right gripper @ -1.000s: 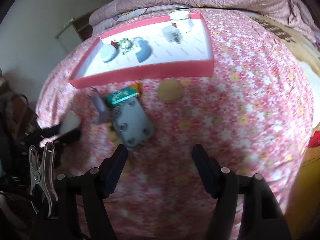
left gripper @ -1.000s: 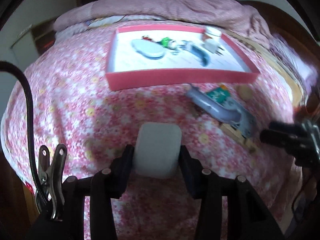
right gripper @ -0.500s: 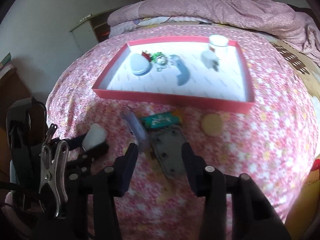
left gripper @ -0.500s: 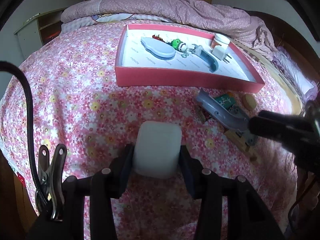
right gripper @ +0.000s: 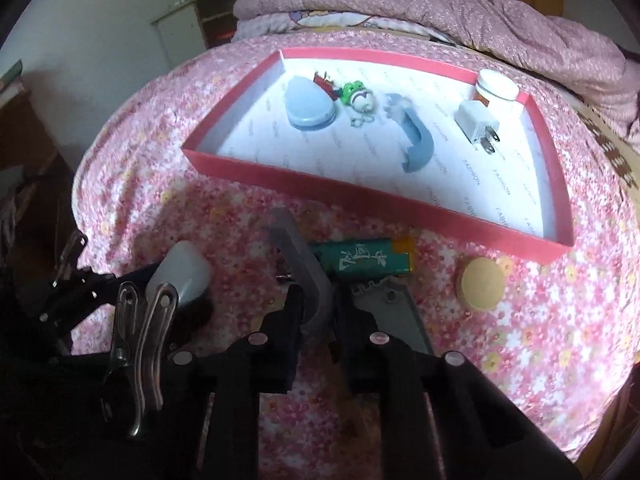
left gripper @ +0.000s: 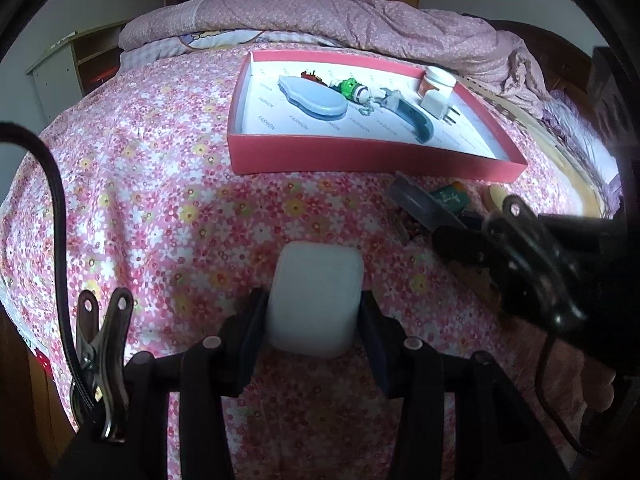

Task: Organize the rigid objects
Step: 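Grasp the grey comb-like piece with the right gripper while the left gripper holds the block, then carry both items into the tray and open both grippers to release them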

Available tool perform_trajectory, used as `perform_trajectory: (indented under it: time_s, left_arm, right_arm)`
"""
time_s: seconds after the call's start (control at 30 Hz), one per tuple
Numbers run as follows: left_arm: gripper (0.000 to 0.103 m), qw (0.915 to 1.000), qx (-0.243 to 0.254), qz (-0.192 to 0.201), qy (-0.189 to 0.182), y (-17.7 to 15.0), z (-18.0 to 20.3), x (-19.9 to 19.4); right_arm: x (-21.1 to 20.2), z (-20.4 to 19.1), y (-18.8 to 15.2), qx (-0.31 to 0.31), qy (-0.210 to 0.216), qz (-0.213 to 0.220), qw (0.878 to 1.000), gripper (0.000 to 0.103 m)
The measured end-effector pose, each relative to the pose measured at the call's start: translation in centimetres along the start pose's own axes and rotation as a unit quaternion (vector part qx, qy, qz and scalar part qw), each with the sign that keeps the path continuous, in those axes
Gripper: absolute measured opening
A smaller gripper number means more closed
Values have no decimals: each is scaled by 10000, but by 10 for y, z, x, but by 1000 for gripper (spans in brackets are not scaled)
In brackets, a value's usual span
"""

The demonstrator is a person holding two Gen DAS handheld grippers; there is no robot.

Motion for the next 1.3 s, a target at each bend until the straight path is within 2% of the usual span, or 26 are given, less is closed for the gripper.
perform_trajectory:
  time_s: [0.17, 0.27, 0.37, 0.67, 0.87, 0.93, 1.3]
  left_arm:
    - [48, 9998, 128, 40, -130, 2, 1, -8]
    - [48, 9996, 219, 180, -45, 10, 1, -18]
    - [48, 9995, 166, 226, -122, 19, 1, -23]
    - [48, 9984, 155, 406, -350, 73, 10, -26]
    - [48, 9980, 213, 435, -412, 109, 15, -19]
    - [48, 9985, 264, 373, -291, 117, 15, -12]
    - [48, 9995, 117, 72, -289, 126, 16, 26]
  right_arm:
    - [-7, -3, -2, 211, 371, 71, 9991, 17]
    - [-15, 0, -5, 354, 395, 158, 9985, 17]
    - [-23, 4, -9, 545, 515, 212, 9970, 17]
    - [-47, 26, -7, 810, 478, 507, 9943, 17]
    - [-50, 40, -7, 991, 427, 566, 9926, 17]
    - [-51, 44, -8, 1086, 473, 597, 9912, 17]
    - [-53, 67, -18, 1414, 506, 643, 9866, 17]
Point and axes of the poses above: each gripper's, at about its wrist camera, not at the fingertips, and x roughly the way its jaws point, z to its right, y to its top, the point moved 9 cm from there along x, roughly the way its jaws point, and after that the axes turned 3 degrees about -y, right-handed, at the moved point
